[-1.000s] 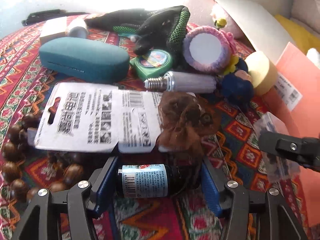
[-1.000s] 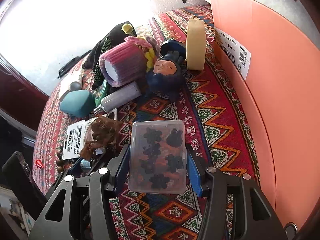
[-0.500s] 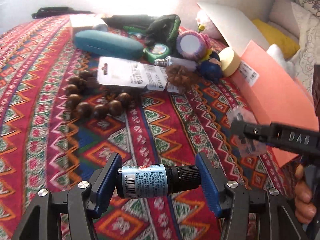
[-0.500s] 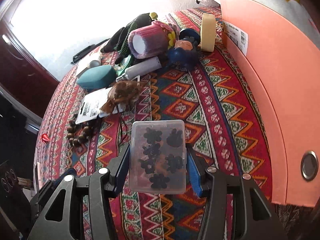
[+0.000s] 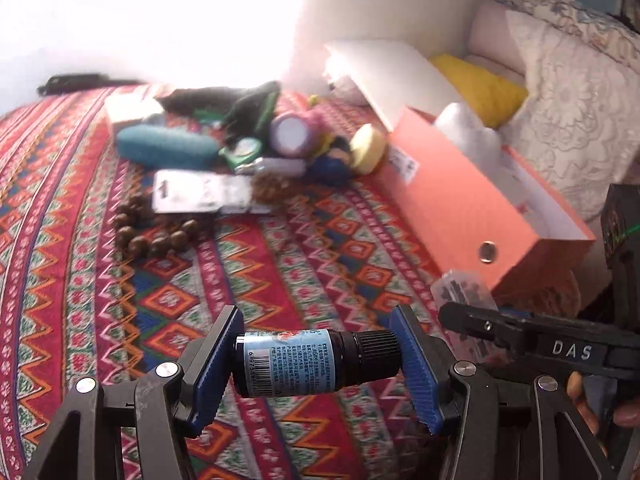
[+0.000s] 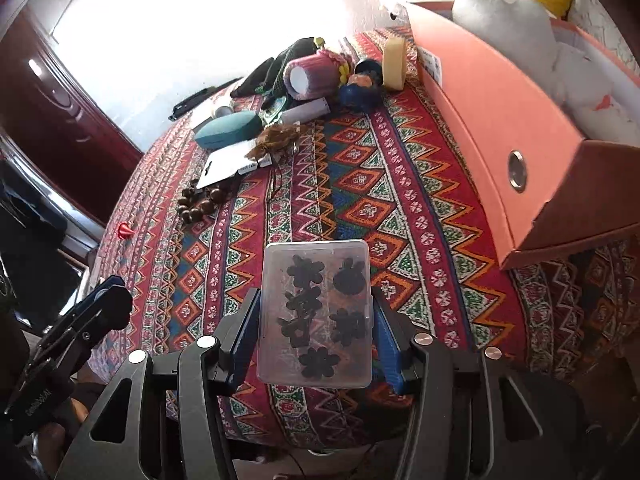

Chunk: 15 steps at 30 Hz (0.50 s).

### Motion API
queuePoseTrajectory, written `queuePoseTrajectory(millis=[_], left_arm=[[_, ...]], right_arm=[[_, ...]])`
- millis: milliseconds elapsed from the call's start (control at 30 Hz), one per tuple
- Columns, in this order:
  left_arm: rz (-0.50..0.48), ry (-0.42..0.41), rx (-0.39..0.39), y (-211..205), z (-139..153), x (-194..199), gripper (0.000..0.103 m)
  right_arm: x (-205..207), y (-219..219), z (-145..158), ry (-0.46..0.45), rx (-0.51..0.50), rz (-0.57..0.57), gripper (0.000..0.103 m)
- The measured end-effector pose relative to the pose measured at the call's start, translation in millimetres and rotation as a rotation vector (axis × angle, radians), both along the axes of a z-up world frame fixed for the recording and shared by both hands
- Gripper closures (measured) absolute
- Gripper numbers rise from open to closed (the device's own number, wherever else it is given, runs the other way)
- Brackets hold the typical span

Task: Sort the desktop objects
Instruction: 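Carry the bottle and plastic case into the orange box and open both tools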

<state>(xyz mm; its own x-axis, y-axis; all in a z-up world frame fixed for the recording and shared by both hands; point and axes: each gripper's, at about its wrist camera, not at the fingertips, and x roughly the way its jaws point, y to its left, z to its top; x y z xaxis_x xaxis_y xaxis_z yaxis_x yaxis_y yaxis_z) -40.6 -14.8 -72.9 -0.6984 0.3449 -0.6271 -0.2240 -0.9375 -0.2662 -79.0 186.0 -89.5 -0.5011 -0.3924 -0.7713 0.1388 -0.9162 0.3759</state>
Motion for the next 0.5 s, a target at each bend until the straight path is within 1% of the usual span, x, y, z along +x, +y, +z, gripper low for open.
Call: queuePoseTrajectory(millis=[133, 200, 233, 367, 500], left_arm=[[-0.065, 0.024, -0.006, 28, 14, -3, 0.039], [-0.1, 0.045, 0.012, 43, 26, -11, 0.039], [-0.117, 0.069, 0.012, 51, 34, -15, 0.039], [-0.174, 0.148, 0.008, 83, 62, -27, 0.039], [-0.222, 0.176, 0.015, 110, 82, -37, 0.039]], right_arm=[[16, 25, 28, 0.068, -0.004, -0.04, 0.048], [21, 38, 40, 0.112, 0.011, -0.064, 0.048], [22, 45, 45, 0.13, 0.025, -0.083, 0.048], [18, 81, 58, 0.155, 0.021, -0.168, 0.048], [18, 113, 69, 0.188, 0.013, -0.244, 0.048]])
